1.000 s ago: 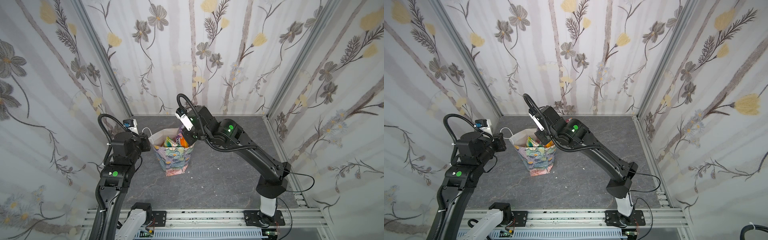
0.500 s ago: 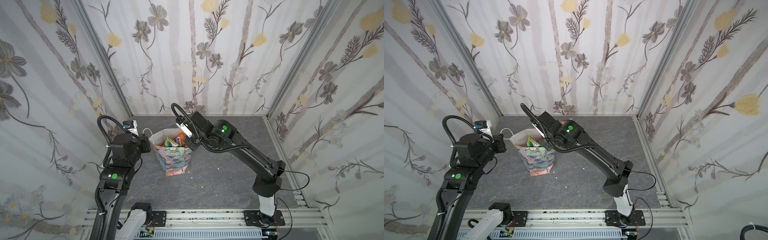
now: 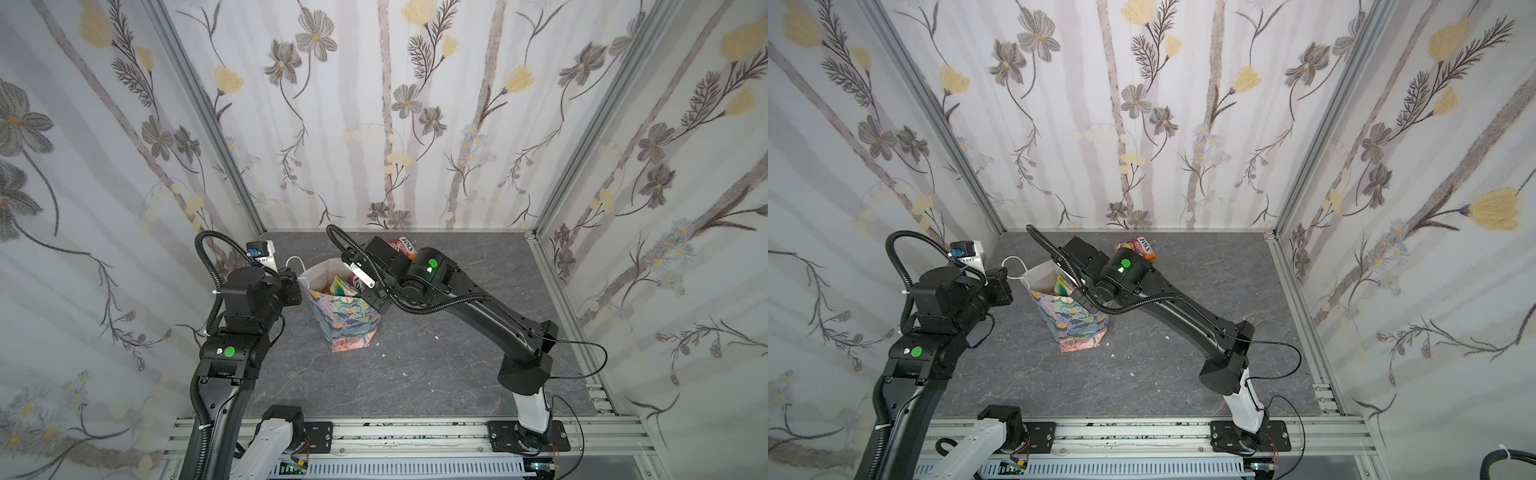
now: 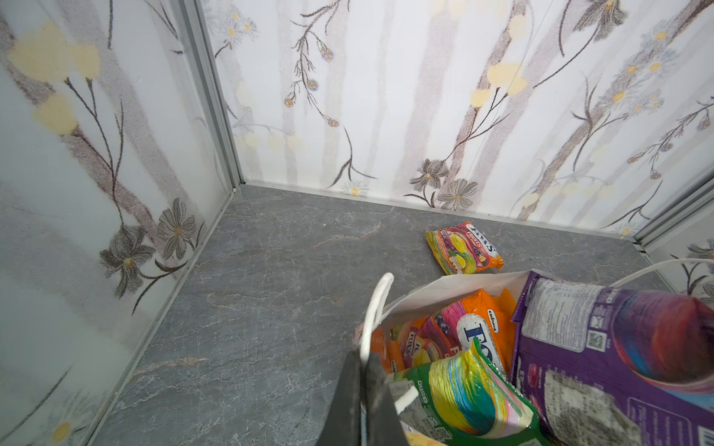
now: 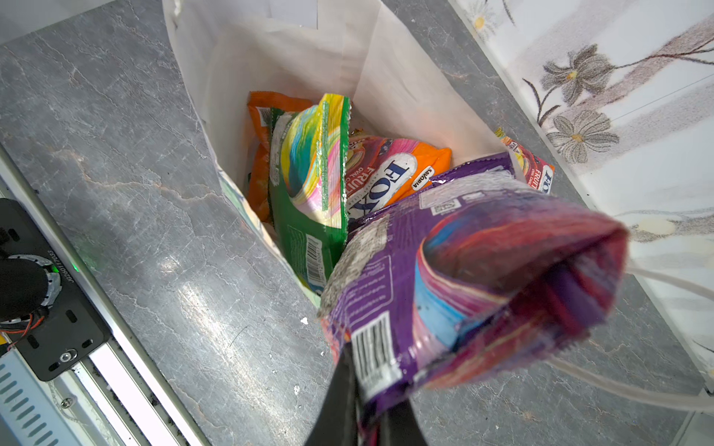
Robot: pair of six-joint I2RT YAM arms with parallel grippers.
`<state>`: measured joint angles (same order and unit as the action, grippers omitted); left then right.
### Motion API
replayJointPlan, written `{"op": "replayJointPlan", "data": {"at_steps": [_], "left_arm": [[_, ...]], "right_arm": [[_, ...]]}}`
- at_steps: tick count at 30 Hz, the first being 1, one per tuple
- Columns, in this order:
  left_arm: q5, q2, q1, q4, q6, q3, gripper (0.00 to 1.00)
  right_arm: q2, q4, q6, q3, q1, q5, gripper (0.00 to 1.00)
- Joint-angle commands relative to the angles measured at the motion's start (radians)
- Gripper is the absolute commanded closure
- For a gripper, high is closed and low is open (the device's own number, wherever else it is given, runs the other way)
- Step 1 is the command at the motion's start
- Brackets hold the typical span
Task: Place the snacks into the paper bag
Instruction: Place the snack in the paper bag.
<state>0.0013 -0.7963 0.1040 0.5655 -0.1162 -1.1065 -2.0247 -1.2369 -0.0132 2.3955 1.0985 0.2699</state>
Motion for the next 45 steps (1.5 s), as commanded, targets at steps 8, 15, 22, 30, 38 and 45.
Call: {"op": "replayJointPlan", "data": {"at_steps": [8, 15, 22, 30, 38, 45], "left_arm": [[-0.002, 0.013, 0.001, -0.004, -0.011, 0.009, 1.00], [-0.001, 0.011, 0.000, -0.003, -0.010, 0.007, 1.00], [-0.010, 0.011, 0.002, -0.001, -0.008, 0.007, 1.00], [-0.010, -0.003, 0.002, -0.001, -0.007, -0.003, 1.00], [-0.019, -0.006, 0.002, 0.001, -0.005, -0.001, 1.00], [-0.023, -0.005, 0.002, 0.000, -0.006, -0.001, 1.00]], "right_arm": [[-0.026, 0.076, 0.030, 0.020, 0.000, -0.029, 0.94], [-0.014, 0.217, 0.007, 0.024, -0.020, -0.051, 0.92], [-0.029, 0.303, -0.044, 0.026, -0.054, -0.134, 0.87], [-0.036, 0.388, -0.050, 0.025, -0.046, -0.275, 0.56], [0.030, 0.428, -0.054, 0.025, -0.074, -0.248, 0.48], [0.055, 0.199, -0.061, 0.024, -0.155, -0.225, 0.46]]}}
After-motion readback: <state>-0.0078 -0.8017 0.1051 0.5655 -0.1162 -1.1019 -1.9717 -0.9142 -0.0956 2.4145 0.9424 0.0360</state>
